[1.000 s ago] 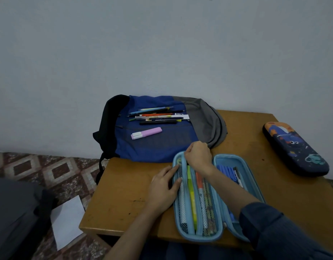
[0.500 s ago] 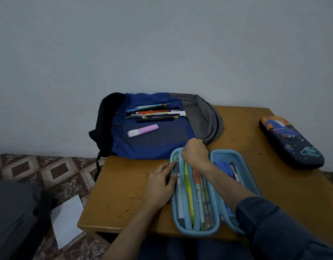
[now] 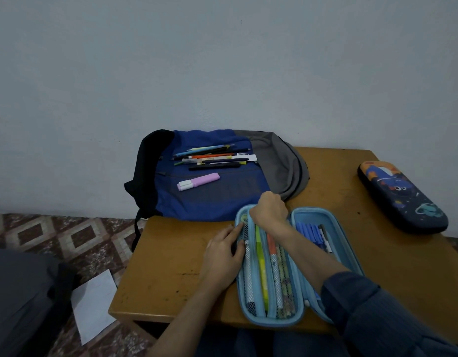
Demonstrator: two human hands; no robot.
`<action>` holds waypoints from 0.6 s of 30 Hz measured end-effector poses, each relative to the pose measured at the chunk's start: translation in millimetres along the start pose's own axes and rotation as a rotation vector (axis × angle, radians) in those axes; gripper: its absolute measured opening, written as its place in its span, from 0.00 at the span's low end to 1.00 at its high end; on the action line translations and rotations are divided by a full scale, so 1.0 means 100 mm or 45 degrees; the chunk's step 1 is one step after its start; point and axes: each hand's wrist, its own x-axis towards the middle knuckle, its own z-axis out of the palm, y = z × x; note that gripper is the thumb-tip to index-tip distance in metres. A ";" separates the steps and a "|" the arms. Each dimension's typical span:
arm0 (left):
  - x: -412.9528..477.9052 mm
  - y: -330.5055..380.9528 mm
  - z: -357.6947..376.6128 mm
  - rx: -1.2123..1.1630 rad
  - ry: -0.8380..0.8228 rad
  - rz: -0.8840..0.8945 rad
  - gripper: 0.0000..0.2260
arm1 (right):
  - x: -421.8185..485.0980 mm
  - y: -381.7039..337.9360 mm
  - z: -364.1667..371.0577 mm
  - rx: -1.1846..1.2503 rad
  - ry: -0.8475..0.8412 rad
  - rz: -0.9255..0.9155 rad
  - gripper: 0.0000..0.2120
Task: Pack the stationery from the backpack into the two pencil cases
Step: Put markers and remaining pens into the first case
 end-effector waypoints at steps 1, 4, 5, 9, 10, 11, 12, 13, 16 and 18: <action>0.00 0.01 0.00 0.001 0.002 0.004 0.20 | 0.00 -0.01 0.00 0.000 0.005 0.004 0.17; 0.00 0.02 -0.01 0.000 0.013 0.014 0.20 | 0.00 -0.03 0.01 -0.007 0.006 0.016 0.17; -0.01 0.03 -0.02 0.002 0.014 0.015 0.20 | -0.01 -0.04 0.00 -0.008 -0.006 0.024 0.17; -0.01 0.03 -0.01 0.002 0.017 0.026 0.20 | -0.01 -0.03 -0.05 0.011 -0.047 0.039 0.16; -0.01 0.03 -0.02 0.001 0.020 0.026 0.20 | -0.01 -0.02 -0.05 0.027 -0.034 0.036 0.17; -0.01 0.03 -0.02 -0.001 0.019 0.026 0.20 | -0.01 0.00 -0.04 0.050 -0.010 0.036 0.17; -0.01 0.03 -0.02 -0.003 0.022 0.025 0.20 | 0.00 0.02 -0.03 0.076 0.015 0.036 0.17; -0.01 0.03 -0.02 -0.007 0.025 0.028 0.20 | 0.00 0.03 -0.02 0.102 0.035 0.038 0.18; -0.01 0.04 -0.02 -0.017 0.031 0.049 0.20 | 0.00 0.04 -0.02 0.127 0.035 0.040 0.18; -0.01 0.03 -0.02 -0.021 0.035 0.045 0.20 | -0.01 0.02 -0.03 0.096 0.016 0.025 0.18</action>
